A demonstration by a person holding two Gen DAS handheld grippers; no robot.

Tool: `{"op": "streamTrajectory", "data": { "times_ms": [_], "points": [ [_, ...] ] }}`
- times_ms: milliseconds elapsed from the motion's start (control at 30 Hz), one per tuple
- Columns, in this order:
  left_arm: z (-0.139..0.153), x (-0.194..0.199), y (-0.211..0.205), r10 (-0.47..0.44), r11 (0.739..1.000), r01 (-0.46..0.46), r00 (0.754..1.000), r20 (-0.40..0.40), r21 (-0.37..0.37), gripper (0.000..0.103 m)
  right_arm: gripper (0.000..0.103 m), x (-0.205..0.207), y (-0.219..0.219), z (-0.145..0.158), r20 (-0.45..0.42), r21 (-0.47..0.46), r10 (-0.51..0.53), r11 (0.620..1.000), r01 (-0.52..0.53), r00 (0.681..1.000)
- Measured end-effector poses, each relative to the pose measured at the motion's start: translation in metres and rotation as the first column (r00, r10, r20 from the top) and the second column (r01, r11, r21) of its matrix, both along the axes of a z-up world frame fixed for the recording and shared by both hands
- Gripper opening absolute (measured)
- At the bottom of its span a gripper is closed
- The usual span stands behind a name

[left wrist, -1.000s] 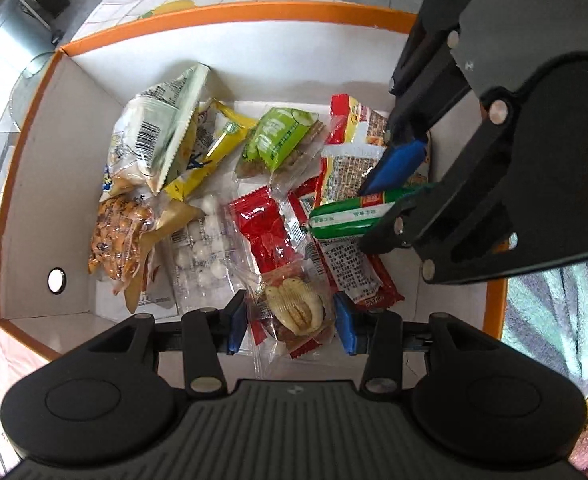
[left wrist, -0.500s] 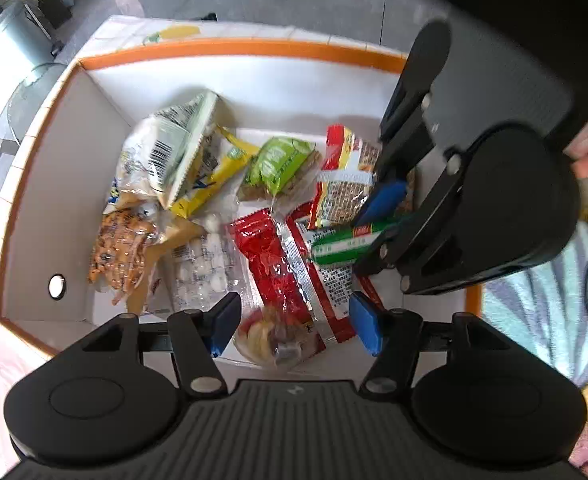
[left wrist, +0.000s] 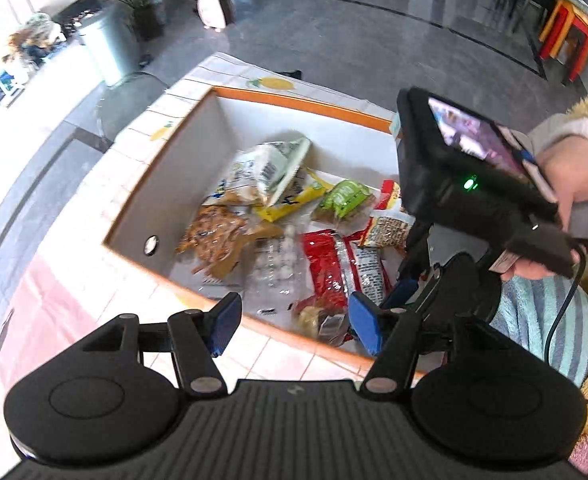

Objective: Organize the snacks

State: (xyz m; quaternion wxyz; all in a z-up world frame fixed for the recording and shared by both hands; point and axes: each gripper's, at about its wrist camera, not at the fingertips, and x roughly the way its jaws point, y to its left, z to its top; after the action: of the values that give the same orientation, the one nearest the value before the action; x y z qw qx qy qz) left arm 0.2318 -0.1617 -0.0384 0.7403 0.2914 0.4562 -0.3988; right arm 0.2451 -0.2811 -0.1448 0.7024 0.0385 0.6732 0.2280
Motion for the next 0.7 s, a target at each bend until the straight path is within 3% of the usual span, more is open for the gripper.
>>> {"op": "streamTrajectory", "data": {
  "times_ms": [400,600,700],
  "points": [
    [0.013,-0.015,0.033,0.074,0.997,-0.074,0.997,0.012,-0.029,0.072,0.028,0.001,0.026,0.002,-0.009,-0.096,-0.011,0.995,0.010,1.000],
    [0.034,-0.030,0.053,0.115,0.993,-0.112,0.992,0.056,-0.041,0.072,0.030,-0.001,0.033,0.028,0.049,-0.133,-0.025,0.991,0.032,0.998],
    [0.052,-0.042,0.066,0.147,0.987,-0.141,0.985,0.086,-0.071,0.072,0.036,-0.008,0.030,0.058,0.109,-0.150,-0.041,0.987,0.057,0.993]
  ]
}}
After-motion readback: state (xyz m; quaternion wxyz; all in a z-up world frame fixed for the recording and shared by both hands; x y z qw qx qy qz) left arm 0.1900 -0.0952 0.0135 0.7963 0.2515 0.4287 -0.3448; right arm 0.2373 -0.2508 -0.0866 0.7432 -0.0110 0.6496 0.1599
